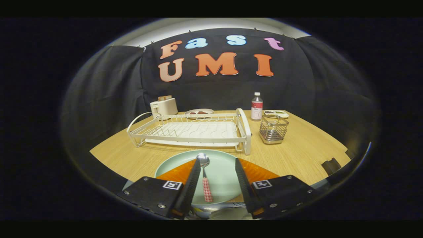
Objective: Take the plate from the dish rack, then take the spoon from the basket and place it into the plate.
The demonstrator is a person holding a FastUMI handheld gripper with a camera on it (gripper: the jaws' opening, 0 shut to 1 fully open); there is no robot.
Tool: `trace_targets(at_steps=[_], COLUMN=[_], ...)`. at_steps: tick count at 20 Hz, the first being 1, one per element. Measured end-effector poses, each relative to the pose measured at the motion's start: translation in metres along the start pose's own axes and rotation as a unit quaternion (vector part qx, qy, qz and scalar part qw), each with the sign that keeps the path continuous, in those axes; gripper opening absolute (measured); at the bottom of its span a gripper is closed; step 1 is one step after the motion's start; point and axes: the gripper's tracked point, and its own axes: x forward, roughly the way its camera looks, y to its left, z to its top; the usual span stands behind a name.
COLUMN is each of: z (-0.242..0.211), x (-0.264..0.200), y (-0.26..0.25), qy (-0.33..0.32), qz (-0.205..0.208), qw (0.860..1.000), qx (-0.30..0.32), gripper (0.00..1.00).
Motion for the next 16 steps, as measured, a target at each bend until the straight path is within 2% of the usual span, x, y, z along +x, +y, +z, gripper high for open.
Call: trace_targets(at_steps=[1,4,16], z=[0.005,0.022,0.095], x=[0.003,0.01,0.012], y=[-0.005,-0.021,-0.097], qy=[-0.003,-0.012,-0.079], qz=[-0.003,-0.015,-0.075], qw=[1.0,1.0,0.994], qx=[0.001,0.007,-0.01], gripper=[0.69,0.97,0.98])
